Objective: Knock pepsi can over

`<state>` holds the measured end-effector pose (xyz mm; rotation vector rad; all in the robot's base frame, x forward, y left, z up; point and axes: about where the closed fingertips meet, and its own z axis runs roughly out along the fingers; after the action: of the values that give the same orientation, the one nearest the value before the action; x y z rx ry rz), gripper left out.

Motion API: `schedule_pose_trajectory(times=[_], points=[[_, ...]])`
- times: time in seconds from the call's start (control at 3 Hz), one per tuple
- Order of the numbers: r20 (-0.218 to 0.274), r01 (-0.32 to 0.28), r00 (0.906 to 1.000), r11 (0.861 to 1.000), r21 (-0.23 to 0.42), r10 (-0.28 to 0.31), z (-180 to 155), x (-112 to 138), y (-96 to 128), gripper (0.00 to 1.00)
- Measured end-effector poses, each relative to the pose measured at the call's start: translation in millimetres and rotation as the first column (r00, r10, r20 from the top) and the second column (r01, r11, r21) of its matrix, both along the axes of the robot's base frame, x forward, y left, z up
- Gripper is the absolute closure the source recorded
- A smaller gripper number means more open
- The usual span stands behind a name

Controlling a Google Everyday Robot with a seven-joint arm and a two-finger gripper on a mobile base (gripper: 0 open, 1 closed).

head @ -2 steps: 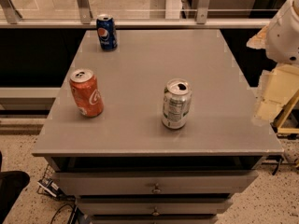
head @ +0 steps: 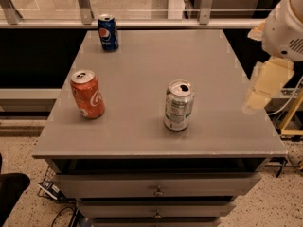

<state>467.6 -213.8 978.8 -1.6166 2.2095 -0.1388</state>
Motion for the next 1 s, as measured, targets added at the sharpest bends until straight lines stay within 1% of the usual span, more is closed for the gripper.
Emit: schedule_pose_trajectory(times=[0.33,0.67,1.0], points=[[0.1,0.061,0.9921,0.988,0.142,-0.076,-5,58,12,0.0],[0.195,0.05,0.9744,0.954,0.294,-0.112,-3,113,31,0.0],[0.274,0.029,0.947,0.895,0.445,-0.167,6,162,52,0.0]])
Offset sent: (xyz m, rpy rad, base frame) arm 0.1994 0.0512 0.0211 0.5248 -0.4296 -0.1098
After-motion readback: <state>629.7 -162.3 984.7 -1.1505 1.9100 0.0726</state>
